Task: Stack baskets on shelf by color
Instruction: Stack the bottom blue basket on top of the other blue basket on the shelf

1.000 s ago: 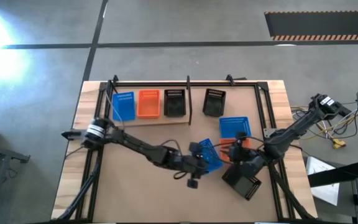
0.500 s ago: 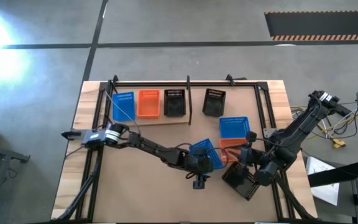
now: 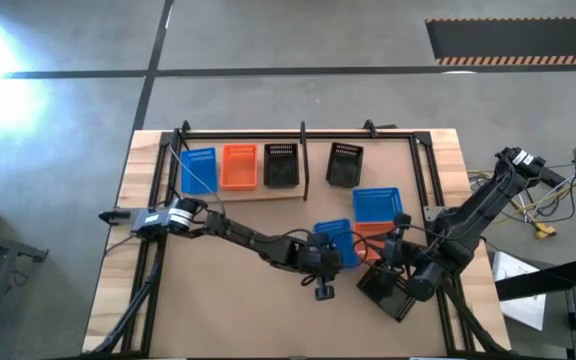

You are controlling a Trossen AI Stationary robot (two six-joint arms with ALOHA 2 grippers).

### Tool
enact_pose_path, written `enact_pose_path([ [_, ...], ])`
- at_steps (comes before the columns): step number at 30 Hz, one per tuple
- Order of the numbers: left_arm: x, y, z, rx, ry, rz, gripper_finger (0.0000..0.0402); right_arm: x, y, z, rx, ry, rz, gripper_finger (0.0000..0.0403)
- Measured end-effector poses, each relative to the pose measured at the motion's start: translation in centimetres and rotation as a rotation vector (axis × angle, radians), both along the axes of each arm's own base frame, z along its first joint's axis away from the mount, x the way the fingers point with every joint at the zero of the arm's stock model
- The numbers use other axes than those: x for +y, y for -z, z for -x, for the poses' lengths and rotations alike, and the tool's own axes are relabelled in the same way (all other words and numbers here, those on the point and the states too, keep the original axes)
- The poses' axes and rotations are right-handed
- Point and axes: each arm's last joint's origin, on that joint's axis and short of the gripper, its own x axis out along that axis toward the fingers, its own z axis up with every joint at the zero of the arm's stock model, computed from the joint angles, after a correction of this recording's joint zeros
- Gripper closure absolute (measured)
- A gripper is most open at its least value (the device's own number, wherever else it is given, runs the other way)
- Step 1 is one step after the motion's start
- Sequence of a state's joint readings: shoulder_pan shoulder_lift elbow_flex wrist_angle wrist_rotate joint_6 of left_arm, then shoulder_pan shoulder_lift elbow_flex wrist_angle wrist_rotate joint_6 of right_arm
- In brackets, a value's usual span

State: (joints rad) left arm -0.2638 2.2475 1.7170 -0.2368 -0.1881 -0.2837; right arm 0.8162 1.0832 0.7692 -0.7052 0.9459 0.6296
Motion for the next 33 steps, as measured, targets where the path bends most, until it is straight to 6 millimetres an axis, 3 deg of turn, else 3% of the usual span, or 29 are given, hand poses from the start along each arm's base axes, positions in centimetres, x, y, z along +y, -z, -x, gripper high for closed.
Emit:
enact_pose_path([
  [4, 0.0, -0.4, 0.2, 0.017, 0.019, 0.009, 0.0359, 0.0, 0.0, 0.0, 0.0, 0.0, 0.0, 0.0355],
  [9, 0.0, -0.6, 1.2, 0.098, 0.043, 0.008, 0.0322, 0.0, 0.0, 0.0, 0.002, -0.001, 0.001, 0.0355],
  [17, -0.1, -1.0, 0.7, 0.006, 0.028, -0.03, 0.0283, -0.1, 0.2, 0.0, 0.004, 0.0, 0.004, 0.0355],
  [21, 0.1, -0.5, 0.8, 0.011, -0.013, -0.071, 0.0309, -0.1, 0.2, 0.1, 0.006, -0.001, 0.004, 0.0355],
  [28, 0.0, -0.5, 0.8, 0.008, 0.008, -0.095, 0.0392, -0.1, 0.2, 0.1, 0.006, -0.001, 0.004, 0.0355],
  [33, -0.7, -1.3, 1.5, 0.026, 0.047, -0.152, 0.0397, -0.1, 0.2, 0.1, 0.005, -0.001, 0.004, 0.0355],
])
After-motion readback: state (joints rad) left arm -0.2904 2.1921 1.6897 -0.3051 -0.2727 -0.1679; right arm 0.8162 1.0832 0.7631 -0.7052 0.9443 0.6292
